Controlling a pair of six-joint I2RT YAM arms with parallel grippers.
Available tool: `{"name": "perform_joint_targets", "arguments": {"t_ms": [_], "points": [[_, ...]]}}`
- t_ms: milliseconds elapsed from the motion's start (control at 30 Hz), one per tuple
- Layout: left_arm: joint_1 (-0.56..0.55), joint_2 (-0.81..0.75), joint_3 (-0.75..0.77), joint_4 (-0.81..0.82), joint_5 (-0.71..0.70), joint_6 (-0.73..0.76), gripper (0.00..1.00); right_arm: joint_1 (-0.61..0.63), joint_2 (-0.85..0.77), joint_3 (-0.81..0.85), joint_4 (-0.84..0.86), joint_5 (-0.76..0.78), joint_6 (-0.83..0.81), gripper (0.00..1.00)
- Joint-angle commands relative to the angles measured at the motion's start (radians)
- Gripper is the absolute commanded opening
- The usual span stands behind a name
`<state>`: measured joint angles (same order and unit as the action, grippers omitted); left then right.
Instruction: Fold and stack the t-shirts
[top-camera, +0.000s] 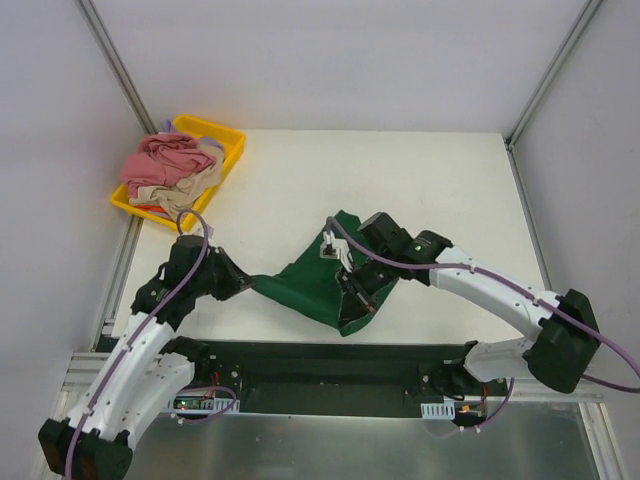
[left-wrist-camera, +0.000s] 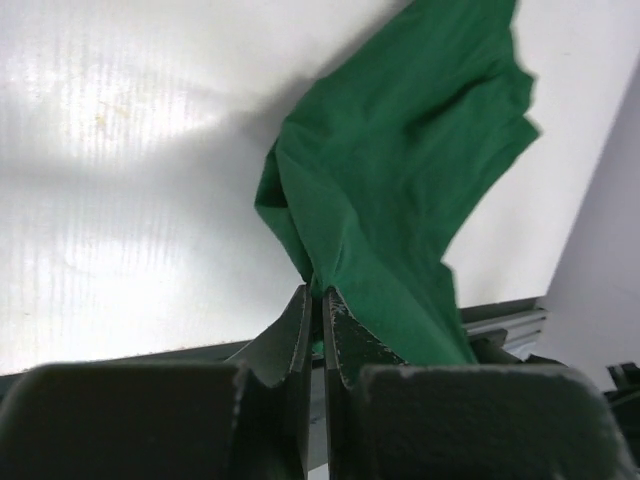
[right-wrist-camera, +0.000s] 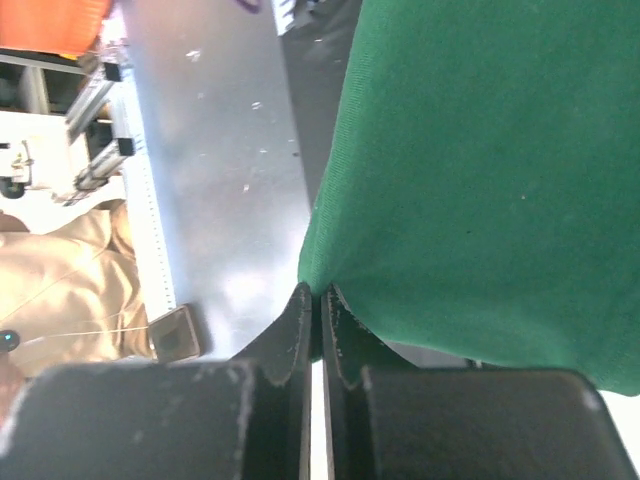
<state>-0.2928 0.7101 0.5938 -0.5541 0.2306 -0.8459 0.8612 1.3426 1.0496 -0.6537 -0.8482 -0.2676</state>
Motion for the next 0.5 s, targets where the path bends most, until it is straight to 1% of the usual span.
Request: {"name": "perform_joint_targets", "arguments": {"t_ms": [0,100,233,333,467], "points": [[-0.003,-0.113,0.072,-0.066,-0.039,-0.044,0.0,0.006,-0.1,-0.025,0.031,-0.176,0.064,0.0],[-0.011,-0.106,0.104,-0.064,-0.025,-0.074,0.0,0.002,-0.131,-0.028,0.032,-0.183,0.082,0.0],[-0.025,-0.034,0.15,-0.058,-0.05,-0.067,0.0,-0.027,-0.158,-0.057,0.038,-0.128,0.1,0.0],[-0.054,0.038,0.211,-0.037,-0.083,-0.047,0.0,-0.091,-0.177,-0.092,0.039,-0.078,0.113,0.0],[-0.143,0.15,0.28,0.016,-0.169,-0.047,0.0,-0.215,-0.215,-0.141,0.035,-0.02,0.105,0.0]]}}
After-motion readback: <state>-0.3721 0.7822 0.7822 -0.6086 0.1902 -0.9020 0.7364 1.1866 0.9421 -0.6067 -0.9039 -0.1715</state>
